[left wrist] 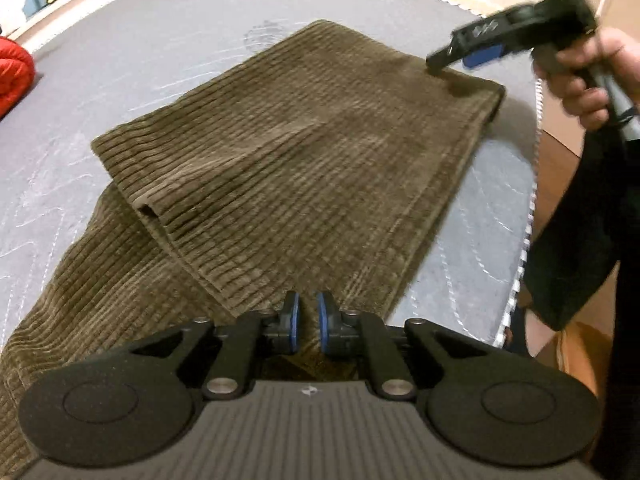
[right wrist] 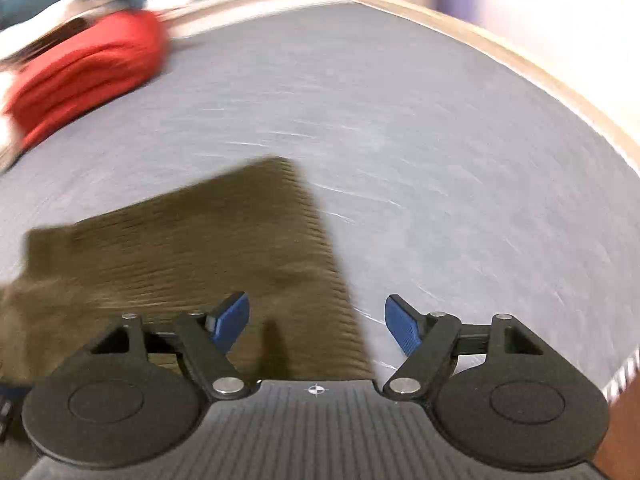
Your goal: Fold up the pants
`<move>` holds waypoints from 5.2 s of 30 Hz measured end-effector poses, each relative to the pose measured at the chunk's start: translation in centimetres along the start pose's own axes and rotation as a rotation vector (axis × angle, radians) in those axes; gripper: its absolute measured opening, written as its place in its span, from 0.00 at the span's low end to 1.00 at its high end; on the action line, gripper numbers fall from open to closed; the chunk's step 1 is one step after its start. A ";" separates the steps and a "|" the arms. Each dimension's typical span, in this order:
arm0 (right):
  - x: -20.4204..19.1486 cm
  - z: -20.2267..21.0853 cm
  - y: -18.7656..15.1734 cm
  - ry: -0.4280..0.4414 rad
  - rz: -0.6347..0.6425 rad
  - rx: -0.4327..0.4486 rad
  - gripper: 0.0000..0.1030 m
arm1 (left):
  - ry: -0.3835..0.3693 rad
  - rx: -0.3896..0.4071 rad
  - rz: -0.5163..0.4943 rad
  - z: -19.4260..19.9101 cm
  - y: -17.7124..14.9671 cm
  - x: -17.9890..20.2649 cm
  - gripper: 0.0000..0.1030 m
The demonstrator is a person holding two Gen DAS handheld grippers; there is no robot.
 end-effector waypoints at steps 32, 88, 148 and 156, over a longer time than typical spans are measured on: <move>-22.6 11.5 -11.1 0.157 0.884 0.562 0.30 | -0.163 0.473 0.488 10.1 6.4 -0.1 0.61; -29.3 9.9 -17.7 0.260 1.427 0.610 0.17 | -0.062 0.342 0.926 6.5 -7.0 -25.4 0.57; -28.3 -5.9 8.4 0.386 0.079 0.011 0.35 | 0.232 0.213 0.621 13.4 -11.8 -23.8 0.15; -29.2 -0.2 1.8 0.626 0.254 -0.144 0.83 | 0.375 0.321 0.681 16.1 -13.2 -25.6 0.91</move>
Point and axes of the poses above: each gripper's, at about its wrist camera, not at the fingertips, and z roughly against the way its jaws point, x to its right, y to its top, the point moved 8 cm from there along -z, roughly the way its jaws point, and after that the axes turned 6 degrees about z, right-handed, at the moved point
